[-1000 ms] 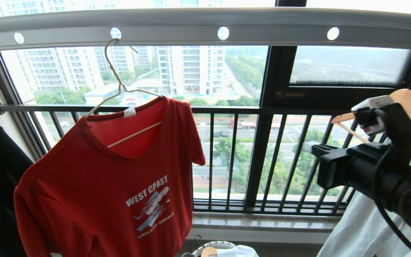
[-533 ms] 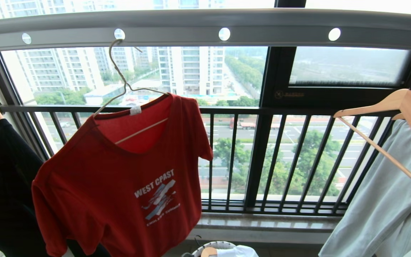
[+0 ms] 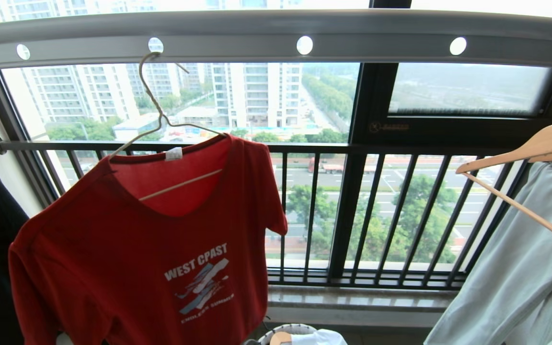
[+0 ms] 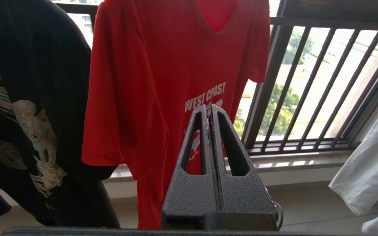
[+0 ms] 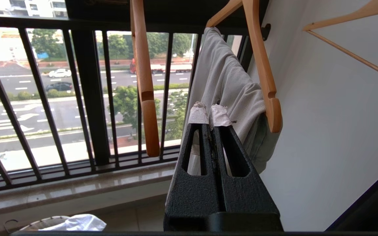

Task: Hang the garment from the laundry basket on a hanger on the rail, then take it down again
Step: Take the clothes off the clothes rack

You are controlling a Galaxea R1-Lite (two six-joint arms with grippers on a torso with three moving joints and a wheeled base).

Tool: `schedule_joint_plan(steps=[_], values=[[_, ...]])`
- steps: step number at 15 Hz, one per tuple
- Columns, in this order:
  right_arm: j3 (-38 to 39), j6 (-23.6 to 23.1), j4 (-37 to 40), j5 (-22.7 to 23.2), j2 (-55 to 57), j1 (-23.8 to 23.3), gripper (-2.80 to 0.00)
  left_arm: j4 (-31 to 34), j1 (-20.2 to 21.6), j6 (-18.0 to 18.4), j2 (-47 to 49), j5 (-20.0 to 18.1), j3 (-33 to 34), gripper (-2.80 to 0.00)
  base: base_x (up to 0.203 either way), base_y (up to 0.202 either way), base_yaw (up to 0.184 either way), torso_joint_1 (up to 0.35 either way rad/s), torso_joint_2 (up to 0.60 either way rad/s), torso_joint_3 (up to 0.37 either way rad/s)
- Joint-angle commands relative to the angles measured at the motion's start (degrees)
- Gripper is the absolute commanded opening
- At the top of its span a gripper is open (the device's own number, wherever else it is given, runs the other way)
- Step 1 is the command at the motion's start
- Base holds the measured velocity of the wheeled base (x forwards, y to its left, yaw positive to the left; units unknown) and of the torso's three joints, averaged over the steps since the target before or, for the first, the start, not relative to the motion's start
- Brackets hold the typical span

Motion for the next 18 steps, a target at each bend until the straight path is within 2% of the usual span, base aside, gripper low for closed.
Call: schedule_joint_plan(steps=[1,3,5,6,8,9,11,14,18], values=[[7.85,0.06,-0.57,3.85,-7.99,-2.24,-2.8,-0.79,0.0,1.85,-1.46,1.13,5.53,-2.8,0.0,0.0,0.0,0.0,0.0,0.0],[15.62,0.0,-3.52,13.07,-15.09,-2.65,-2.8,-4.89,0.0,5.17,-1.47,2.92,10.7,-2.8,0.0,0.0,0.0,0.0,0.0,0.0],[23.98,0.31,-11.43,19.25,-16.71,-2.83,-2.8,-10.03,0.0,9.92,-1.47,6.35,15.45,-2.8,0.0,0.0,0.0,0.0,0.0,0.0],[28.35,0.31,-14.98,22.35,-16.7,-2.87,-2.8,-10.97,0.0,10.76,-1.47,8.47,16.14,-2.8,0.0,0.0,0.0,0.0,0.0,0.0],[35.11,0.24,-19.07,27.55,-16.7,-2.91,-2.8,-10.2,0.0,10.99,-1.47,10.07,16.58,-2.8,0.0,0.0,0.0,0.0,0.0,0.0],[35.44,-0.49,-18.35,28.82,-16.71,-2.93,-2.8,-7.6,0.0,11.62,-1.47,10.24,16.58,-2.8,0.0,0.0,0.0,0.0,0.0,0.0],[35.0,-3.26,-14.77,28.88,-16.64,-2.92,-2.8,-6.33,0.0,11.96,-1.47,10.44,16.12,-2.8,0.0,0.0,0.0,0.0,0.0,0.0],[34.97,1.97,-15.05,28.39,-16.63,-2.92,-2.8,-6.42,0.0,11.69,-1.47,10.44,16.12,-2.8,0.0,0.0,0.0,0.0,0.0,0.0],[35.06,3.13,-15.34,27.93,-16.71,-2.92,-2.8,-6.42,-0.08,11.69,-1.47,10.44,16.12,-2.8,0.0,0.0,0.0,0.0,0.0,0.0]])
